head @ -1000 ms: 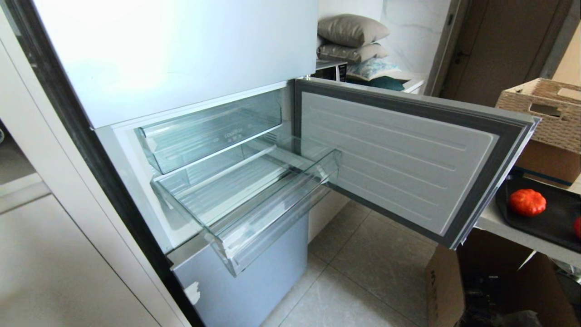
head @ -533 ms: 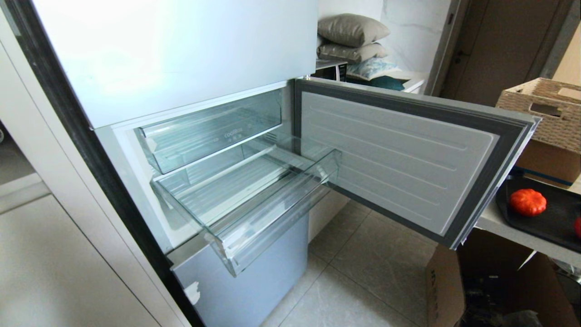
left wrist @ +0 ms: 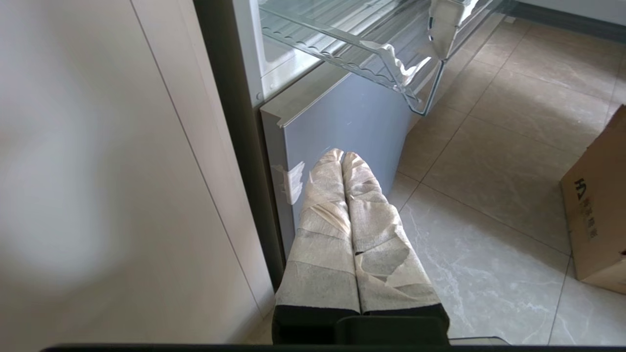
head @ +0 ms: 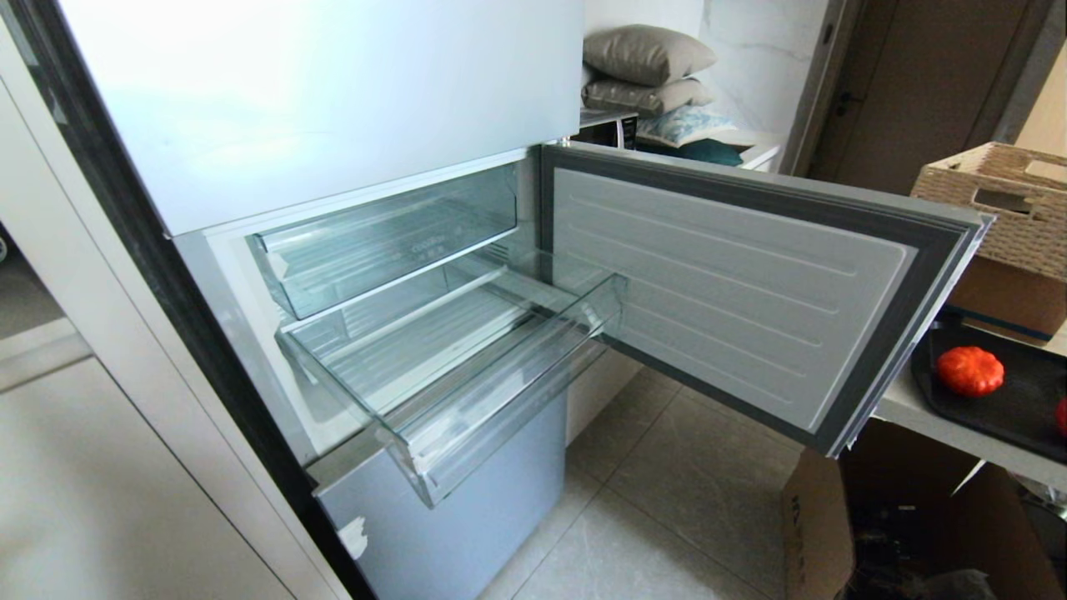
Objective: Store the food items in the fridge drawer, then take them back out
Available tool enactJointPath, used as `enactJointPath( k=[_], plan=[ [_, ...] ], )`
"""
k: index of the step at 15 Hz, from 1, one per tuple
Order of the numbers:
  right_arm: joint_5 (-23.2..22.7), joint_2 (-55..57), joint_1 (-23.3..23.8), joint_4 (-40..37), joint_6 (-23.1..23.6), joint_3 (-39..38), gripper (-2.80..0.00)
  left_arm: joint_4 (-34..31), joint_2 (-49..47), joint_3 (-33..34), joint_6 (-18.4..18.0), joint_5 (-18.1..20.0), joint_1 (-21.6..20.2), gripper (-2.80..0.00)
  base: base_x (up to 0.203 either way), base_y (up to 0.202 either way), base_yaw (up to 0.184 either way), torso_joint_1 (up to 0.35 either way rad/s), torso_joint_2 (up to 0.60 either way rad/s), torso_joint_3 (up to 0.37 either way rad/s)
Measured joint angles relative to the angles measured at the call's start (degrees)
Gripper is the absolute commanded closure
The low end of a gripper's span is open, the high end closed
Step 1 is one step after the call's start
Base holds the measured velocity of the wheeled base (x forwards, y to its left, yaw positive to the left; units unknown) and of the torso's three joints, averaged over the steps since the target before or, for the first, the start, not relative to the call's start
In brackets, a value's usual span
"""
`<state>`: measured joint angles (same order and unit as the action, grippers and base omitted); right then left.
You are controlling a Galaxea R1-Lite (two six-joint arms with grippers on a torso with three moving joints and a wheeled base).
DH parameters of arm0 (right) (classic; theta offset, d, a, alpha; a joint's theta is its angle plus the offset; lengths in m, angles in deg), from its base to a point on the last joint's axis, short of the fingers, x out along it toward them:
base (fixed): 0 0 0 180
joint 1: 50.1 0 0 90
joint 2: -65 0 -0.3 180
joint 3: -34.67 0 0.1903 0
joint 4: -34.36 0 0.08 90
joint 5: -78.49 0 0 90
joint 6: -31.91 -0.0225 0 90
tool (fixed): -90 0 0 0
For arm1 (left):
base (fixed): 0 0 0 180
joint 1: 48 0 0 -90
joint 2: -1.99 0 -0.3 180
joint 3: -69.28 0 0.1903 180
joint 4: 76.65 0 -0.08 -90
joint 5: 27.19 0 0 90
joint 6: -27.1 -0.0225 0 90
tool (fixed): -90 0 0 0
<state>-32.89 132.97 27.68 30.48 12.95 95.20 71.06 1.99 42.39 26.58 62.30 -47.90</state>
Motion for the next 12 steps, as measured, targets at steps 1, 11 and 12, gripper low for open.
enactJointPath(
  k=[1, 11, 12],
  plan=[
    [-0.84, 1.83, 0.01, 0.09, 0.74, -0.1, -2.8, 0.0, 0.0, 0.02, 0.0, 0.0, 0.0, 0.0, 0.0, 0.0, 0.0, 0.0, 0.0, 0.0],
    [2.07, 13.89, -21.47, 0.43, 4.01, 2.56, -2.8, 0.0, 0.0, 0.02, 0.0, 0.0, 0.0, 0.0, 0.0, 0.0, 0.0, 0.0, 0.0, 0.0],
    [2.1, 15.38, -22.48, 0.43, 5.1, 3.41, -2.8, 0.0, 0.0, 0.02, 0.0, 0.0, 0.0, 0.0, 0.0, 0.0, 0.0, 0.0, 0.0, 0.0]
  ],
)
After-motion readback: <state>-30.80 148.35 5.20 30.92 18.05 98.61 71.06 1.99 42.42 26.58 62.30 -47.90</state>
